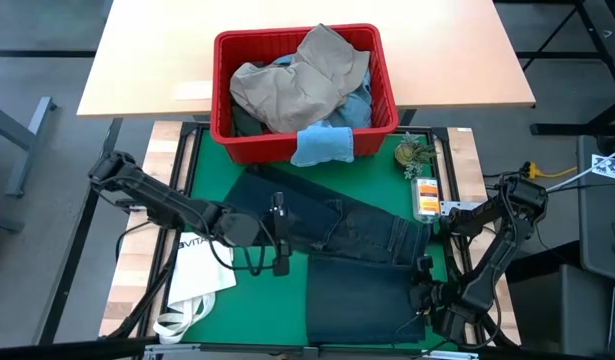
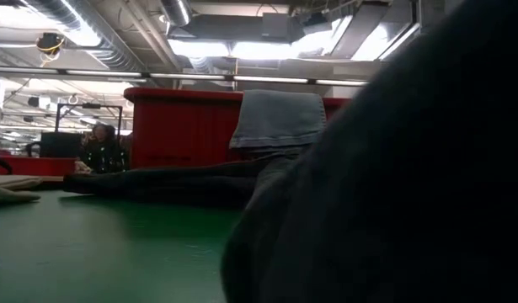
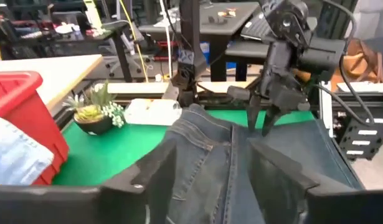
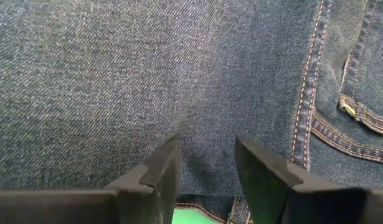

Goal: Fold Laundry from Bin
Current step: Fold the dark blue pants

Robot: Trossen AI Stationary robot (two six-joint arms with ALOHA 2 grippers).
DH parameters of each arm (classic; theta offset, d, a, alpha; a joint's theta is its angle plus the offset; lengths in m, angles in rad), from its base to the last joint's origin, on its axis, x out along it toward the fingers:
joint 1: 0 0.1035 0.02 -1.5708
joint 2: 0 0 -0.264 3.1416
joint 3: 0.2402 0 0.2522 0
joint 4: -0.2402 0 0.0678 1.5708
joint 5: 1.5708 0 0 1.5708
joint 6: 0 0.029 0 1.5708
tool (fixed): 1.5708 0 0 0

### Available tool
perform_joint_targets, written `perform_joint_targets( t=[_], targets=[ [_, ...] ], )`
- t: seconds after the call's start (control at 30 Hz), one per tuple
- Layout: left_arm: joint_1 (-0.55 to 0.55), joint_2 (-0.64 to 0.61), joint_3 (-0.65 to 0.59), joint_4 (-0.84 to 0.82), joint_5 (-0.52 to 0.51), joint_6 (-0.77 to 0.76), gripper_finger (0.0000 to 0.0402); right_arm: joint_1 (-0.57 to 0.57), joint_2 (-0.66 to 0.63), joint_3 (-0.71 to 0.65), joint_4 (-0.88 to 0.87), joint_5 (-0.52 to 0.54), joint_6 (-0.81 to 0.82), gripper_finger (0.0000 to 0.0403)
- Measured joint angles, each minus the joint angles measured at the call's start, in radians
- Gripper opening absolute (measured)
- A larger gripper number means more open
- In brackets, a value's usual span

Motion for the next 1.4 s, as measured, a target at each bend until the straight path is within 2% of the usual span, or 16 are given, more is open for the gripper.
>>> perform_joint_targets(
  t=[0.2,0.9,1.4],
  targets=[
    [0.002,-0.002,0.001,0.053,0.005,0.000,0.0220,0.000,-0.001,0.000,-0.001,0.000,0.000,0.0154],
    [0.003,-0.001,0.001,0.060,0.011,-0.006,0.0221,0.000,-0.001,0.000,0.004,0.003,0.002,0.0154],
    [0.003,-0.001,0.001,0.137,0.004,0.027,0.0221,0.000,-0.001,0.000,0.006,0.004,0.002,0.0154]
  ],
)
